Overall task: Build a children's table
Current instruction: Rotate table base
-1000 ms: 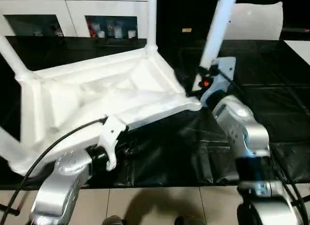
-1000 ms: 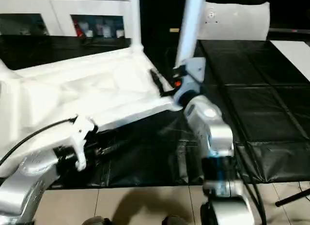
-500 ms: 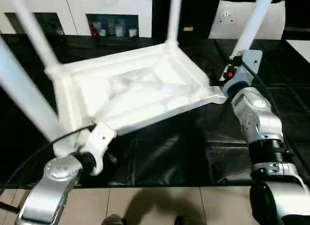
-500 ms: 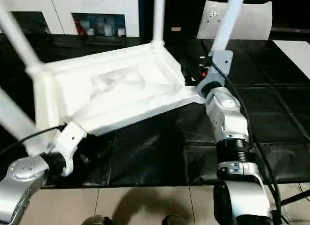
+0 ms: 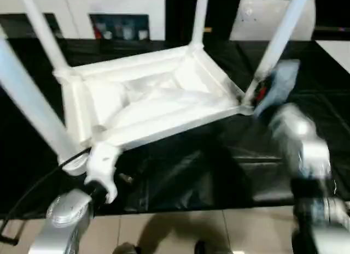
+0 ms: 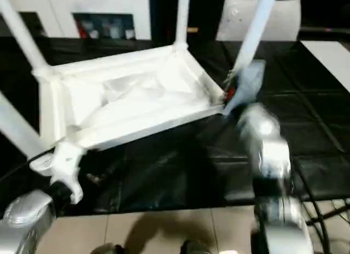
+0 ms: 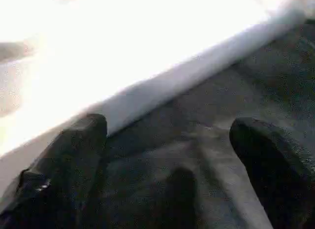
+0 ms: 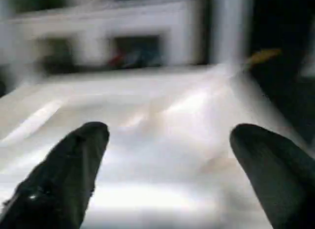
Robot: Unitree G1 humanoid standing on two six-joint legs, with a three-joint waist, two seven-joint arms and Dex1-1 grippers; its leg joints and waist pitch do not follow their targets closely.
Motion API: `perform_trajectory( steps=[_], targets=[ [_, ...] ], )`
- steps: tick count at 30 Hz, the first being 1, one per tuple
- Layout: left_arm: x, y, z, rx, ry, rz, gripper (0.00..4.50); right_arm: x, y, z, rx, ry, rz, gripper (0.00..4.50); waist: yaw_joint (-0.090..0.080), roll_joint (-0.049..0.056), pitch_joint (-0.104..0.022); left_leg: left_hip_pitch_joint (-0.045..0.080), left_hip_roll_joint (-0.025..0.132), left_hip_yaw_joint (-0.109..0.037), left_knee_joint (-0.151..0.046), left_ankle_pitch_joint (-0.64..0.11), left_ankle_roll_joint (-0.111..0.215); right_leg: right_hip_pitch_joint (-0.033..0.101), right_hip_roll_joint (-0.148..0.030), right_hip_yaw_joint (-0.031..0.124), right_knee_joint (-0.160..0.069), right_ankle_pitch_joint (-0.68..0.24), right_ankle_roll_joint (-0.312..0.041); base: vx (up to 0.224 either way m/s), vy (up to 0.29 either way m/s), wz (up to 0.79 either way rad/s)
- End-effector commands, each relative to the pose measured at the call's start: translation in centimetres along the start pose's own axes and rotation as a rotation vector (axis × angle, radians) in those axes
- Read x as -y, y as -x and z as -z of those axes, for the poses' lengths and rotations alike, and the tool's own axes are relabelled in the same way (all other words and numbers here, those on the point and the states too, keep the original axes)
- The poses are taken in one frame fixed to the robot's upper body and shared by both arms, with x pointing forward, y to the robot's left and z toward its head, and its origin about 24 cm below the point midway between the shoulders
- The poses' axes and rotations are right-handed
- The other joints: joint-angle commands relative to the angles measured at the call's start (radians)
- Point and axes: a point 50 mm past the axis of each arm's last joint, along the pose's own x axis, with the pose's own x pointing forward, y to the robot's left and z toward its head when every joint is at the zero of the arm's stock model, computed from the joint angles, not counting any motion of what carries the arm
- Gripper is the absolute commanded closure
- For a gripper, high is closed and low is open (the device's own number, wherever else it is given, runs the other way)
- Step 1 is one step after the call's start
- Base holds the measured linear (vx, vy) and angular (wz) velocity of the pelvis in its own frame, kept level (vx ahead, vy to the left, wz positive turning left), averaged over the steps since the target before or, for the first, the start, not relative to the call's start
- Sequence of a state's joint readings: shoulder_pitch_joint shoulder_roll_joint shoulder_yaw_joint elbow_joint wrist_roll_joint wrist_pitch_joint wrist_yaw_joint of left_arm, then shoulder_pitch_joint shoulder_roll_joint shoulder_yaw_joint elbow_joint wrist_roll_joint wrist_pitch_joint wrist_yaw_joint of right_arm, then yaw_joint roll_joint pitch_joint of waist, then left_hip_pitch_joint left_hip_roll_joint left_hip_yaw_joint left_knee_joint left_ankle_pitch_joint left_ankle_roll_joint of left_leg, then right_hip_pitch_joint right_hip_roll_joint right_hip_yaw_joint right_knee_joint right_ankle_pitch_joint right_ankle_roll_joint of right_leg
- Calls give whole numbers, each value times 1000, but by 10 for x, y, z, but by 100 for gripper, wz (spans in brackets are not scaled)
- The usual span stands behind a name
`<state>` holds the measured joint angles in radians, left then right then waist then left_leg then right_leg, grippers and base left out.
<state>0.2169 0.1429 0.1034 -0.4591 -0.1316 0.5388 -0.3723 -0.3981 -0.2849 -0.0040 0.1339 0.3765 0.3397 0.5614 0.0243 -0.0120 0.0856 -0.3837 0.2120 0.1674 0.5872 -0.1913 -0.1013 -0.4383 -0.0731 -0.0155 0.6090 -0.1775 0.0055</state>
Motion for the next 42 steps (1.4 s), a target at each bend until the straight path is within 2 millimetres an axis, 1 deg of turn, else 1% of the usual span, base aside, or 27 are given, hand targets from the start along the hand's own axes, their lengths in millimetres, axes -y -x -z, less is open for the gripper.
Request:
perform_trajectory(
  steps=[1,2,4,5,6,7,8,9,11,12,14,15,16,18,20,24,25,27,28,29,30,33,34,35,37,40,42],
  targets=[
    [-6,12,-5,62,8,-68,3,-19,4,-7,-8,15,-155,0,2,-5,-51,-3,1,13,-66,-180,83,64,-13,15,-80,-170,-135,0,0,0],
    [-6,22,-1,83,17,-83,3,-31,13,0,-43,8,-236,0,2,-7,-43,-1,3,13,-71,-237,82,56,-13,15,-91,-266,-116,0,0,0],
    [-6,26,1,89,15,-90,3,-36,17,2,-60,3,-270,0,3,-3,-40,3,6,13,-75,-272,72,48,-14,17,-96,-327,-99,0,0,0],
    [-6,26,1,89,15,-90,3,-36,17,2,-60,3,-270,0,3,-5,-36,4,5,12,-76,-307,64,41,-12,17,-103,-390,-77,0,0,0],
    [-8,34,7,88,38,-119,3,-44,24,8,-92,5,-318,0,2,-5,-34,5,3,9,-78,-331,53,37,-13,17,-107,-443,-57,0,0,0],
    [-9,37,8,89,48,-133,3,-46,25,11,-103,5,-329,0,4,-1,-32,6,5,7,-79,-345,48,36,-14,17,-111,-466,-47,0,0,0],
    [-10,40,11,87,59,-162,3,-51,28,14,-117,-1,-347,0,2,-8,-31,5,3,6,-80,-364,36,32,-13,18,-115,-495,-27,0,0,0],
    [-12,43,11,107,69,-208,3,-58,30,18,-130,-14,-372,0,4,-7,-33,6,4,5,-80,-364,33,32,-13,18,-115,-495,-23,0,0,0],
    [-16,45,10,139,43,-276,3,-66,31,21,-139,-28,-409,0,3,-7,-37,4,8,3,-82,-340,32,36,-12,20,-112,-424,-33,0,0,0],
    [-20,46,9,160,43,-316,3,-70,30,22,-145,-29,-419,0,3,-3,-40,3,9,2,-82,-332,34,38,-12,20,-108,-380,-45,0,0,0],
    [-23,48,9,180,50,-356,3,-73,31,23,-156,-31,-427,0,2,-5,-39,1,8,3,-82,-325,35,40,-11,19,-106,-337,-60,0,0,0],
    [-25,48,8,188,45,-367,3,-73,31,23,-157,-31,-428,0,2,-8,-37,0,7,3,-83,-322,37,40,-12,20,-104,-328,-62,0,0,0],
    [-28,49,8,201,37,-386,3,-74,30,23,-159,-31,-431,0,4,-1,-39,1,6,2,-82,-319,37,41,-12,20,-104,-322,-63,0,0,0],
    [-41,52,5,259,5,-449,3,-79,30,22,-168,-27,-442,0,3,-7,-39,2,5,5,-80,-306,43,42,-11,21,-103,-300,-64,0,0,0],
    [-43,52,4,274,-2,-448,3,-79,30,21,-169,-27,-443,0,5,-5,-40,3,5,4,-80,-300,42,42,-13,21,-101,-292,-68,0,0,0],
    [-57,45,-4,316,-21,-460,3,-81,31,25,-188,-17,-447,0,8,-1,-40,7,4,4,-80,-297,31,41,-13,22,-98,-283,-72,0,0,0],
    [-61,43,-6,324,-23,-463,3,-81,32,25,-192,-13,-448,0,7,2,-42,8,5,3,-80,-295,25,42,-13,22,-96,-269,-76,0,0,0],
    [-66,38,-13,340,-32,-439,3,-81,31,26,-196,-11,-448,0,8,2,-46,10,4,4,-77,-279,24,43,-13,22,-90,-234,-87,0,0,0],
    [-68,30,-22,367,-32,-382,3,-83,32,25,-196,-19,-461,0,8,2,-46,8,4,4,-77,-268,23,46,-14,22,-87,-212,-98,0,0,0],
    [-69,26,-26,383,-28,-350,3,-84,32,25,-198,-22,-470,0,9,2,-47,10,3,5,-76,-265,24,45,-14,22,-87,-210,-101,0,0,0],
    [-69,26,-26,383,-28,-350,3,-84,32,25,-198,-22,-470,0,9,4,-49,11,3,5,-75,-253,25,46,-14,22,-83,-192,-111,0,0,0],
    [-71,18,-34,407,-16,-280,3,-84,32,26,-206,-21,-475,0,9,3,-49,10,2,6,-73,-234,28,49,-16,22,-80,-170,-125,0,0,0],
    [-70,12,-38,398,-23,-214,3,-83,31,28,-215,-17,-462,0,9,2,-51,11,2,7,-73,-231,29,50,-16,22,-79,-170,-126,0,0,0],
    [-65,3,-41,363,-13,-88,3,-79,27,32,-233,-5,-405,0,9,0,-51,12,2,7,-72,-221,30,49,-15,22,-78,-165,-128,0,0,0],
    [-59,-7,-44,329,4,59,3,-70,20,36,-251,18,-297,0,8,4,-52,15,-3,8,-72,-220,13,45,-15,22,-75,-195,-135,0,0,0],
    [-52,-13,-49,313,25,184,3,-58,13,40,-262,52,-170,0,9,9,-51,20,-2,11,-73,-225,-10,40,-15,23,-74,-197,-149,0,0,0],
    [-45,-15,-49,271,67,293,3,-50,8,43,-270,75,-80,0,12,9,-54,21,-2,12,-72,-216,-17,44,-15,22,-67,-156,-155,0,0,0]
  ],
)
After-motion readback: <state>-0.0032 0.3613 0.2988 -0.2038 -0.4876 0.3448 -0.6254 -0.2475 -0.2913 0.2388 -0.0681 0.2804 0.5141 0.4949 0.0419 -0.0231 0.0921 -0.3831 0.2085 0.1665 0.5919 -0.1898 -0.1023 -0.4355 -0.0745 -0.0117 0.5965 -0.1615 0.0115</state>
